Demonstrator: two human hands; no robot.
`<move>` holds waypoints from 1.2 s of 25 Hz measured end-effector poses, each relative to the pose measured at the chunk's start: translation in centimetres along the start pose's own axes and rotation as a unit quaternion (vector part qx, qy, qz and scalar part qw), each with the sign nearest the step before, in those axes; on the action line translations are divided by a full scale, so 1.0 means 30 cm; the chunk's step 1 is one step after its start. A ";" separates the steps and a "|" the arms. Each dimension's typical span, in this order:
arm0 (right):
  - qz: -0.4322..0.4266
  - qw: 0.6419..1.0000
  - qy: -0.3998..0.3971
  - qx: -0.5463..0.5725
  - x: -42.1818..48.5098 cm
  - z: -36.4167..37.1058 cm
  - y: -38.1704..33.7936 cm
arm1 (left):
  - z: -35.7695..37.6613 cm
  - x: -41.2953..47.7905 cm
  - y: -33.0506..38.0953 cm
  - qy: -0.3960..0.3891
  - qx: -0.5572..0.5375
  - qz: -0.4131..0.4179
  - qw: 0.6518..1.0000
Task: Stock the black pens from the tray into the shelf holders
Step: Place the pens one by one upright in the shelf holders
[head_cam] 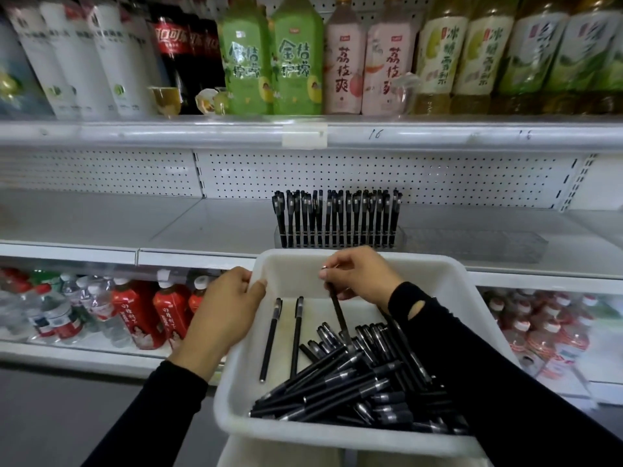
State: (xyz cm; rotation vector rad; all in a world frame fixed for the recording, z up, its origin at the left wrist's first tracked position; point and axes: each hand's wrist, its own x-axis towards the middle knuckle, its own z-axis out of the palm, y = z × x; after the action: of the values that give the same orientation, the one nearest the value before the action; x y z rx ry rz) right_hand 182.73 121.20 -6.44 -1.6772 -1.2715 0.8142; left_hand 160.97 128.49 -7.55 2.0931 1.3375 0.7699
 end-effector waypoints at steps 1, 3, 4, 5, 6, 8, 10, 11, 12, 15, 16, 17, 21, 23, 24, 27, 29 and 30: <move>-0.019 0.999 0.009 0.024 -0.005 -0.011 -0.010 | -0.001 -0.001 -0.003 0.002 0.000 0.002 1.000; -0.054 0.995 0.034 0.076 -0.011 -0.041 -0.030 | -0.004 -0.002 -0.006 0.002 -0.004 0.004 1.000; -0.067 0.991 0.046 0.109 -0.012 -0.056 -0.039 | -0.005 -0.001 -0.010 0.002 -0.006 0.005 1.000; -0.074 0.985 0.052 0.145 -0.012 -0.070 -0.044 | -0.005 0.000 -0.012 0.000 -0.010 0.006 1.000; -0.075 0.980 0.054 0.178 -0.010 -0.081 -0.046 | -0.005 0.001 -0.012 0.000 -0.013 0.006 1.000; -0.062 0.969 0.044 0.237 -0.012 -0.092 -0.047 | -0.005 0.002 -0.011 0.001 -0.012 0.005 1.000; -0.041 0.945 0.020 0.323 -0.014 -0.102 -0.044 | -0.004 0.002 -0.014 0.002 -0.014 0.007 1.000; -0.029 0.926 0.005 0.377 -0.012 -0.108 -0.039 | -0.005 0.000 -0.014 0.002 -0.016 0.007 1.000; -0.017 0.906 -0.012 0.422 -0.010 -0.112 -0.034 | -0.005 -0.001 -0.013 0.002 -0.018 0.007 1.000; 0.018 0.897 -0.082 0.433 -0.004 -0.088 -0.022 | -0.004 -0.002 -0.014 -0.002 -0.022 0.005 1.000; 0.023 0.903 -0.105 0.415 0.000 -0.074 -0.022 | -0.004 -0.003 -0.013 -0.005 -0.023 0.002 1.000; 0.024 0.910 -0.118 0.396 0.006 -0.065 -0.028 | -0.005 -0.004 -0.013 -0.008 -0.027 0.000 1.000; -0.025 0.974 -0.016 0.224 0.101 -0.087 -0.082 | -0.002 -0.009 -0.007 -0.010 -0.012 0.000 1.000; -0.041 0.990 0.077 0.114 0.197 -0.099 -0.098 | 0.005 -0.017 0.000 -0.010 -0.003 0.008 1.000; -0.042 0.991 0.111 0.068 0.249 -0.095 -0.099 | 0.012 -0.022 0.003 -0.011 -0.005 0.012 1.000; -0.031 0.987 0.151 -0.037 0.393 -0.047 -0.085 | 0.026 -0.033 0.007 -0.015 -0.014 0.023 1.000; -0.026 0.985 0.150 -0.085 0.468 -0.006 -0.066 | 0.027 -0.027 0.001 -0.018 -0.019 0.026 0.999; -0.027 0.983 0.147 -0.103 0.502 0.014 -0.055 | 0.025 -0.026 -0.004 -0.019 -0.022 0.024 0.999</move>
State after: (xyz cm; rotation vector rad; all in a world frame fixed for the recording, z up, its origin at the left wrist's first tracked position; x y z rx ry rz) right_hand 185.73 135.99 -5.15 -1.8388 -1.2187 0.3909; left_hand 161.17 127.73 -8.28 2.1012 1.2435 0.7682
